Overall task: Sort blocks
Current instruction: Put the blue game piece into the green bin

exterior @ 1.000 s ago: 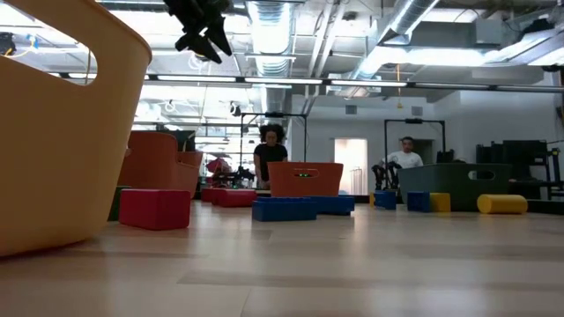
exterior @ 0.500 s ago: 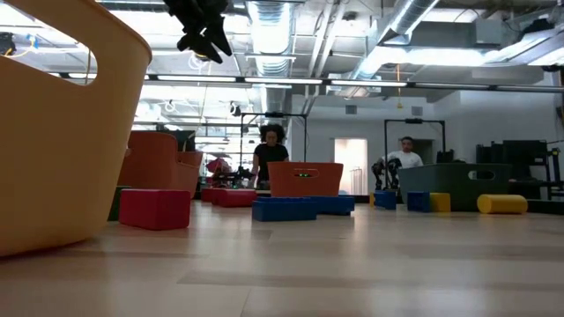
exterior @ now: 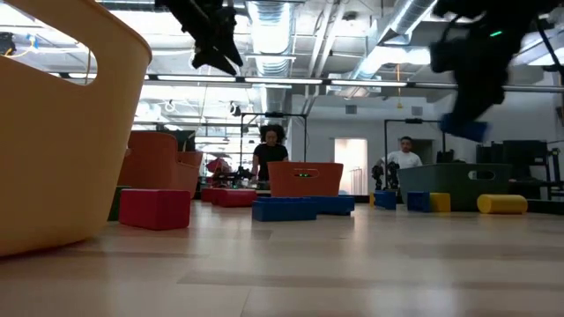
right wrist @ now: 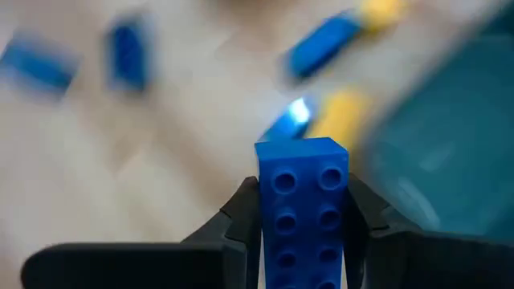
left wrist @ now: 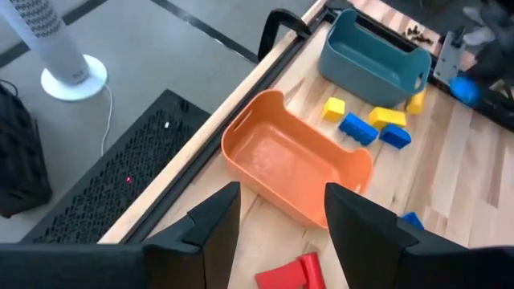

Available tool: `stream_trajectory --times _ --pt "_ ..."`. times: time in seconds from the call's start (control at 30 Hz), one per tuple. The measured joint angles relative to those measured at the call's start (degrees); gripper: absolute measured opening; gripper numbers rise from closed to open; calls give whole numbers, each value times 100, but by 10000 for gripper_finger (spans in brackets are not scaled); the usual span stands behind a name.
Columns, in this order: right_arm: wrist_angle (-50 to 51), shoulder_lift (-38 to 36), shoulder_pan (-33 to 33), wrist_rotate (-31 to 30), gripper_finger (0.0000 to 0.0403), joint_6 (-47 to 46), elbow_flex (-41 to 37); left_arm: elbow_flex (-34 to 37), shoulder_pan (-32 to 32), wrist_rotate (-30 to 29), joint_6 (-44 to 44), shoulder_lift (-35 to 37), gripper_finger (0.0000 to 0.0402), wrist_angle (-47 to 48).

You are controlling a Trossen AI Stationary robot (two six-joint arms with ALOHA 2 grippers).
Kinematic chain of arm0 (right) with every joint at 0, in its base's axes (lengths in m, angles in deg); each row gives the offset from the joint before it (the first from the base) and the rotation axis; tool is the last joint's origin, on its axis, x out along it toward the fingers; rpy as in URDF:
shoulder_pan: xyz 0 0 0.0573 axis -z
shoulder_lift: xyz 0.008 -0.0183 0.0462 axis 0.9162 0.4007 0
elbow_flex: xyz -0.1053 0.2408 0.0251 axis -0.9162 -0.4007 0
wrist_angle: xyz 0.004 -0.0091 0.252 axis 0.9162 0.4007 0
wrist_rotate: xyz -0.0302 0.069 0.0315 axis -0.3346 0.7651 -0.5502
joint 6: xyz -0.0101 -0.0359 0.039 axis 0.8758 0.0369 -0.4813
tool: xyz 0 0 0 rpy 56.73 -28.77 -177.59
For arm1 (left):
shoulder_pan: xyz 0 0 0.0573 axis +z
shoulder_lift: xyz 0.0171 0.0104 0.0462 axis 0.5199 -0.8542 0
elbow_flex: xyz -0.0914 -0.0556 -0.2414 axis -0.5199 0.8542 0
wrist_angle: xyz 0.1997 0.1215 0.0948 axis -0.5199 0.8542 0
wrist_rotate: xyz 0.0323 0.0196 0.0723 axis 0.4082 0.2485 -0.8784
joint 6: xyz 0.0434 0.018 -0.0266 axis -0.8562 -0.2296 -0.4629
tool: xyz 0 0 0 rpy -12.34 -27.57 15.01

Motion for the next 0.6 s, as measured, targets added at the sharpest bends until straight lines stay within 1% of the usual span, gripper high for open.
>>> stream_trajectory --times 0.07,0.13,0.27,0.33,0.47,0.6 --pt "41 163 845 9 104 88 155 0 14 2 -63 -14 174 -2" --pt "96 401 1556 29 104 102 291 -2 44 20 -103 -49 174 -32" --pt "50 997 2609 381 105 297 441 0 106 118 -123 -89 174 10" --pt "37 1389 2917 496 105 469 485 -2 107 124 -185 -84 173 -13" --pt "31 2089 3270 530 107 748 618 0 141 120 -256 -106 173 -8" --pt "-128 2589 3468 534 126 942 759 0 178 113 -359 -95 173 -14"
